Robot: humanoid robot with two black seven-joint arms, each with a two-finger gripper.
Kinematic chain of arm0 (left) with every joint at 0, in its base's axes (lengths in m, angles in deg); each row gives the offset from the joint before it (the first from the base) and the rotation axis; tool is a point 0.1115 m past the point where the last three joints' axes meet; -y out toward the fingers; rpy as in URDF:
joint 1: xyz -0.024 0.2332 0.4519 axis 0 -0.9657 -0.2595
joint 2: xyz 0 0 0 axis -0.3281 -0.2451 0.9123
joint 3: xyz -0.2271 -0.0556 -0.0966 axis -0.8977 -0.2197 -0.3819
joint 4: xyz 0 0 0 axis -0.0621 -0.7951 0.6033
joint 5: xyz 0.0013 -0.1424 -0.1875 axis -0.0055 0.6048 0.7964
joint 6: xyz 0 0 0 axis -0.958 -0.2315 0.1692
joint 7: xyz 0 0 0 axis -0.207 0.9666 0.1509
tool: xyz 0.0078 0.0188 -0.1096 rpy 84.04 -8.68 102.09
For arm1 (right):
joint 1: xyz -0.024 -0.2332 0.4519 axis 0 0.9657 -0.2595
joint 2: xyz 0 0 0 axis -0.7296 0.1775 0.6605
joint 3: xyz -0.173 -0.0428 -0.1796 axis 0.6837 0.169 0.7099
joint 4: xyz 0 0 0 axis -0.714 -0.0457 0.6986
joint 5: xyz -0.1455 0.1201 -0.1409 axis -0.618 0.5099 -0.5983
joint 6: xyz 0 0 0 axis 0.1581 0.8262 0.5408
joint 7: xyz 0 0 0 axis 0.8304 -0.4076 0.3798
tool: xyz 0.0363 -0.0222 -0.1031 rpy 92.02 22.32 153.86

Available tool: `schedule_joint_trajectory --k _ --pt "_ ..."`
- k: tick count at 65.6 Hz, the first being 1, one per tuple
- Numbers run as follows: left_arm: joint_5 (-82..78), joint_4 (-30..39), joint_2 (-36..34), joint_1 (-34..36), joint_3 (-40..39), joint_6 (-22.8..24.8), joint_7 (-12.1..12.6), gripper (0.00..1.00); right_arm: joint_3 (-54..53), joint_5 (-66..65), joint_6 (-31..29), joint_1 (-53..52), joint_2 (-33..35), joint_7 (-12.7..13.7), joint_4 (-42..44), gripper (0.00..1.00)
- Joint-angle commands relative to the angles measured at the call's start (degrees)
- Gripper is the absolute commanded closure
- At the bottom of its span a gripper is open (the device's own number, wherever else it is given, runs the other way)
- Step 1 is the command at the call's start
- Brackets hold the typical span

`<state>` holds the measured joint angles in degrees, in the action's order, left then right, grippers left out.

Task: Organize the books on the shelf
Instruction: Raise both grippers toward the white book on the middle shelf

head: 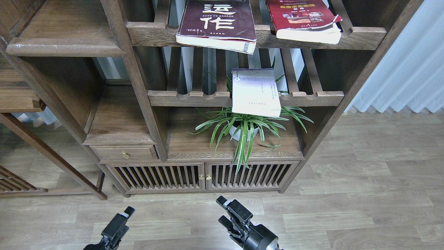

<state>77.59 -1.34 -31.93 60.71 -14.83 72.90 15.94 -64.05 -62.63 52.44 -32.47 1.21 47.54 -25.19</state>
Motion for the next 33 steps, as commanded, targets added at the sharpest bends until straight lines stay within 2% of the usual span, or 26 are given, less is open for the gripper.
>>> schedule_joint_trajectory --k 1,15,33 --pt "-0.5 0.1 -0.1 0.2 0.3 0.0 0.8 0.0 0.0 0.0 -3.0 0.0 0.0 0.0 -0.1 0.0" --pt "-0.8 -0.4 0.0 0.4 0.3 0.0 0.8 0.0 0.0 -0.1 -6.6 0.0 0.0 0.2 0.6 0.0" --pt "-1.0 -1.9 1.6 1.4 -0.1 0.0 0.3 0.0 0.7 -0.5 -7.9 -2.5 0.0 0.4 1.9 0.0"
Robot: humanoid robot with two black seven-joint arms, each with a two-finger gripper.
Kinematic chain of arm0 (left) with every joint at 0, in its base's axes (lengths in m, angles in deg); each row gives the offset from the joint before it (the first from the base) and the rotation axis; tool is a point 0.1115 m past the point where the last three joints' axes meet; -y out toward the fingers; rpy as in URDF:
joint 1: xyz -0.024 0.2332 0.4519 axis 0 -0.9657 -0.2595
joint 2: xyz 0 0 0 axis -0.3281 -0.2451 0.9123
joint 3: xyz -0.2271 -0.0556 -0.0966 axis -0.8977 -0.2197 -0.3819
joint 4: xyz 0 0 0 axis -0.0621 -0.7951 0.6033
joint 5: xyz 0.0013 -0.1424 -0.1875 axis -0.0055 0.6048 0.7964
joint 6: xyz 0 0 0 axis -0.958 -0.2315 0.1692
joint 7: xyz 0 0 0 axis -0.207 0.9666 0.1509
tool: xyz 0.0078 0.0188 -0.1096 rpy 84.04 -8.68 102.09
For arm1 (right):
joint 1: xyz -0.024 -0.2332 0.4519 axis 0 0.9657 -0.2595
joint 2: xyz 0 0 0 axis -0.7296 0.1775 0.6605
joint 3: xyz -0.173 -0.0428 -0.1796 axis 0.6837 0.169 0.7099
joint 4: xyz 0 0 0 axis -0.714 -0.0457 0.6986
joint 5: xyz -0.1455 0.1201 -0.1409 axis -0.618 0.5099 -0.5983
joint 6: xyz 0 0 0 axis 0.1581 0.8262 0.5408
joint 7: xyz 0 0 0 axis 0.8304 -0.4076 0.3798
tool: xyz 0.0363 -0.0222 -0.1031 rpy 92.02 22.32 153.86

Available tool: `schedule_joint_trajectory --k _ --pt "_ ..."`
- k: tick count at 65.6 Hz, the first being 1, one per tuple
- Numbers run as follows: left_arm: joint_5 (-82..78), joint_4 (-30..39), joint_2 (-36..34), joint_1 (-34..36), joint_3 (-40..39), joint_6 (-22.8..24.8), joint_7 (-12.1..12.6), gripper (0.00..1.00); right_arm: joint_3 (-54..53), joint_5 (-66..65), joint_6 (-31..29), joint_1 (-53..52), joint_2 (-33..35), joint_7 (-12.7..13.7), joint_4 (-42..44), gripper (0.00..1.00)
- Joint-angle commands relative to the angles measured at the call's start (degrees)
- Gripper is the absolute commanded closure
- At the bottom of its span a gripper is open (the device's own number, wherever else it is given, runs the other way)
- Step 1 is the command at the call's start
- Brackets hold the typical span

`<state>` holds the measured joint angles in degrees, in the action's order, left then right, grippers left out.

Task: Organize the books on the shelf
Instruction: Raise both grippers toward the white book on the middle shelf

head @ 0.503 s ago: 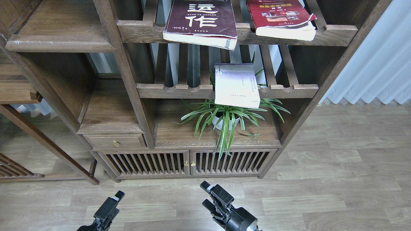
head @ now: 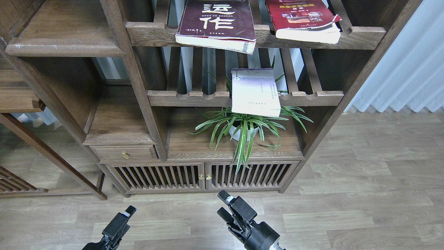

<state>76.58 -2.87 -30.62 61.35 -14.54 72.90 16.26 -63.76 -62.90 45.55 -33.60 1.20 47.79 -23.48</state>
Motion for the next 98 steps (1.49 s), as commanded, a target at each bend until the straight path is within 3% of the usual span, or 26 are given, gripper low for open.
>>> schedule_joint_trajectory --k 1,33,51,69,98 --pt "0.0 -0.4 0.3 1.0 -0.4 0.0 0.0 0.0 0.5 -0.3 -1.2 -1.6 0.0 0.1 0.2 0.0" --pt "-0.1 -1.1 0.1 2.8 -0.1 0.0 0.1 0.0 2.7 -0.4 -2.0 -9.6 0.0 0.0 12.9 0.0" --pt "-0.2 -1.0 -0.3 4.7 0.2 0.0 0.9 0.0 6.3 -0.3 -2.0 -9.9 0.0 0.2 13.6 0.0" --pt "0.0 -1.2 -0.3 5.3 -0.7 0.0 0.0 0.0 6.5 -0.6 -2.0 -10.4 0.0 0.5 13.9 0.0" --pt "0.6 -5.1 -0.4 4.8 -0.9 0.0 -0.1 0.0 -1.3 -0.6 -2.0 -17.8 0.0 -0.1 17.3 0.0"
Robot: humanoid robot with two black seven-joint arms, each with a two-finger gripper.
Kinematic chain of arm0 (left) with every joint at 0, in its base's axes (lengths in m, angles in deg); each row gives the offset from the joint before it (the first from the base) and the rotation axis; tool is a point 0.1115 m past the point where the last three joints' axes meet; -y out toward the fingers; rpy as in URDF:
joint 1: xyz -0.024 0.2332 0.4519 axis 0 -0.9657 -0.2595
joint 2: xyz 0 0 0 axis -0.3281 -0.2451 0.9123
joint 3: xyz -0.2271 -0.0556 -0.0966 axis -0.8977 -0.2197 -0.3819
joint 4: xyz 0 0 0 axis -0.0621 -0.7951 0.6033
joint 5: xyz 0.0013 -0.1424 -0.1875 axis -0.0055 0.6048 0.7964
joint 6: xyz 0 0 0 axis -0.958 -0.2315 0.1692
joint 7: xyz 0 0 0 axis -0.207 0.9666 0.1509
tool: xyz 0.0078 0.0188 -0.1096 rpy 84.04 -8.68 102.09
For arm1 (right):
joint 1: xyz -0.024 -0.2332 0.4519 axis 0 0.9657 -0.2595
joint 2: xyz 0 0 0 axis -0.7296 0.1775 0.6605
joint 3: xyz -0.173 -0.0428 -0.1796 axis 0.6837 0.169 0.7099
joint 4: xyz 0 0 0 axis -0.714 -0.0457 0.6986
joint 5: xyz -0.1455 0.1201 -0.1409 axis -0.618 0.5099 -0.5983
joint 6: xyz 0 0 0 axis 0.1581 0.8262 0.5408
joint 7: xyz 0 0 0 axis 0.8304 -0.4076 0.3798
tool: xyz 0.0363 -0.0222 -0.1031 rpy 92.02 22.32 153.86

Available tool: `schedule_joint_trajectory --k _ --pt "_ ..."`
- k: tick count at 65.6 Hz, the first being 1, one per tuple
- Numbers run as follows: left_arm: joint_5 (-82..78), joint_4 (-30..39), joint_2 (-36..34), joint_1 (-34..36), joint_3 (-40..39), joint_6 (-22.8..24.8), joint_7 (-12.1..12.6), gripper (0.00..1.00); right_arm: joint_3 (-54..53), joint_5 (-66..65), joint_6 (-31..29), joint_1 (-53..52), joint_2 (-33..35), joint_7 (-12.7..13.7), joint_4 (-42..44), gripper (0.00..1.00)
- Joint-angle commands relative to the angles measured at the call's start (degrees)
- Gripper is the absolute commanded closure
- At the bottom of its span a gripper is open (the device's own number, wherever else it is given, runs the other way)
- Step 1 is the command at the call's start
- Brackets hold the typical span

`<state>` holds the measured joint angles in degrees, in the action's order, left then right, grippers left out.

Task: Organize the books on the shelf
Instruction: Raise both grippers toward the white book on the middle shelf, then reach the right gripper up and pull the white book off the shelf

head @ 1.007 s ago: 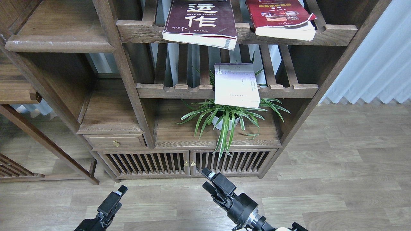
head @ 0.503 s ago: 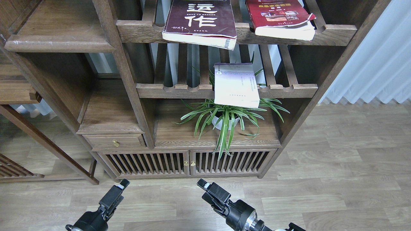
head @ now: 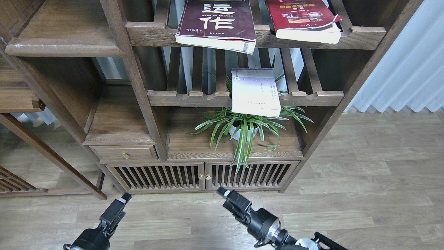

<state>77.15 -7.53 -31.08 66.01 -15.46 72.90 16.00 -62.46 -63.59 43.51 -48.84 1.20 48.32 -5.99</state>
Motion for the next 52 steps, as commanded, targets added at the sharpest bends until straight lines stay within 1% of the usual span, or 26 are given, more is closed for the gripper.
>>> schedule_joint_trajectory --k 1,11,18,30,40,46,52 --pt "0.0 -0.4 0.0 0.3 -0.1 0.0 0.3 0.0 -3.1 0.1 0.0 -3.2 0.0 -0.6 0.1 0.0" --pt "0.0 -0.4 -0.3 0.4 -0.4 0.0 0.2 0.0 -5.4 0.1 0.0 -5.8 0.0 -0.8 1.1 0.0" --pt "0.3 -0.4 -0.9 0.4 -0.7 0.0 0.2 0.0 -7.3 0.2 0.0 -7.8 0.0 -1.7 1.5 0.0" --pt "0.7 -0.4 -1.3 0.4 -2.2 0.0 0.2 0.0 -7.7 0.3 0.0 -14.3 0.0 -3.1 6.9 0.0" --pt "0.7 -0.4 -1.6 0.5 -2.2 0.0 0.3 0.0 -7.8 0.5 0.0 -16.5 0.0 -3.2 7.1 0.0" --pt "0.7 -0.4 -2.3 0.4 -2.3 0.0 0.2 0.0 -8.0 0.5 0.0 -17.7 0.0 -4.5 7.8 0.0" --pt "0.7 -0.4 -3.0 0.4 -2.5 0.0 0.1 0.0 -8.2 0.7 0.0 -18.1 0.0 -4.9 7.5 0.0"
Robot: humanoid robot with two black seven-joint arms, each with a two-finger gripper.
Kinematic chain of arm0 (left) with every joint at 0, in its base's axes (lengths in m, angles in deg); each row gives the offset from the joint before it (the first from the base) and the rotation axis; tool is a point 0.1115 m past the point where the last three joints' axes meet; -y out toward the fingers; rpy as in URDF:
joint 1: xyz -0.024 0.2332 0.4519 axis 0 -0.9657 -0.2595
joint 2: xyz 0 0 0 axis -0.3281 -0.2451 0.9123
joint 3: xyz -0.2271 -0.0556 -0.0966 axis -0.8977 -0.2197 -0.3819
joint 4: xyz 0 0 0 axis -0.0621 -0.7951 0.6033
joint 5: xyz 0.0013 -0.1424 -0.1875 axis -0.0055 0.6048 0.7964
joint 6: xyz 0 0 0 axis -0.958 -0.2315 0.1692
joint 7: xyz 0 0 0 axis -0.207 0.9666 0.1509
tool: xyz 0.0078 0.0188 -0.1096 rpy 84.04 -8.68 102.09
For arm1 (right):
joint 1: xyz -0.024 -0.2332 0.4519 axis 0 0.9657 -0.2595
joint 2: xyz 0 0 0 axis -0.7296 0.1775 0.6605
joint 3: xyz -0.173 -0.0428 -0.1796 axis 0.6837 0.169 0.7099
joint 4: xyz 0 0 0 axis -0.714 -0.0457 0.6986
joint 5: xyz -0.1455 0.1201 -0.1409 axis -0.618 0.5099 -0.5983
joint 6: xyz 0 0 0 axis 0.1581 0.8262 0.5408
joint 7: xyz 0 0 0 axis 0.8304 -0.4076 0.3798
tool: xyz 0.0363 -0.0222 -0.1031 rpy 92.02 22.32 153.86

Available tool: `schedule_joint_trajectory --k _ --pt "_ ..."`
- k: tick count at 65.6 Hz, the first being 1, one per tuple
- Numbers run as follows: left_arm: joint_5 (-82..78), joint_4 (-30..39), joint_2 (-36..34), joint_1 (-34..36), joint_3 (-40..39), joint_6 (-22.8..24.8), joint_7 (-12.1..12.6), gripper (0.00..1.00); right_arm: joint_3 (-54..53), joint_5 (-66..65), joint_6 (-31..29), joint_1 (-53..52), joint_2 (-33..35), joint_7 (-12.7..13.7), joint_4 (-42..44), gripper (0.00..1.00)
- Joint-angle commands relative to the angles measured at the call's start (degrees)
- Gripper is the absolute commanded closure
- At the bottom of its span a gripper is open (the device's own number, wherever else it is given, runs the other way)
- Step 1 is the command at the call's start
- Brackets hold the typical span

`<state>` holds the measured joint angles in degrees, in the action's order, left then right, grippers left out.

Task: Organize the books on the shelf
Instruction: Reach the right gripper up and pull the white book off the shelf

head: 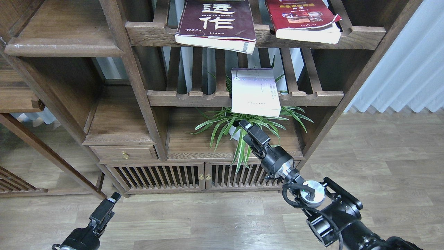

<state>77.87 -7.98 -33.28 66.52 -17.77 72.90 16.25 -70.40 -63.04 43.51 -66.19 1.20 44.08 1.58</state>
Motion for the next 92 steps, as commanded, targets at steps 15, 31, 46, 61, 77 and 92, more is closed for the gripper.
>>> schedule_joint_trajectory --k 15,31,46,61,77,92 --pt "1.2 0.0 -1.9 -0.4 -1.6 0.0 -0.1 0.0 -2.3 1.0 6.4 -4.3 0.0 -2.3 2.5 0.04" --pt "1.3 0.0 -2.7 -0.2 -2.8 0.0 -0.2 0.0 -5.5 3.7 12.4 -6.2 0.0 -4.0 2.7 0.21" --pt "3.5 0.0 -4.1 -0.3 -3.1 0.0 0.0 0.0 -5.6 3.8 12.1 -5.8 0.0 -5.0 2.7 0.47" --pt "4.7 0.1 -5.7 -0.2 -3.2 0.0 0.0 0.0 -5.3 6.7 3.7 -4.2 0.0 -4.8 3.1 0.95" --pt "4.7 0.4 -5.6 0.2 -2.7 0.0 0.7 0.0 -5.0 6.6 3.5 -3.4 0.0 -4.4 2.6 0.96" --pt "4.7 0.4 -5.5 0.7 -2.4 0.0 0.1 0.0 -5.6 7.0 3.3 -2.2 0.0 -4.2 -0.1 0.96"
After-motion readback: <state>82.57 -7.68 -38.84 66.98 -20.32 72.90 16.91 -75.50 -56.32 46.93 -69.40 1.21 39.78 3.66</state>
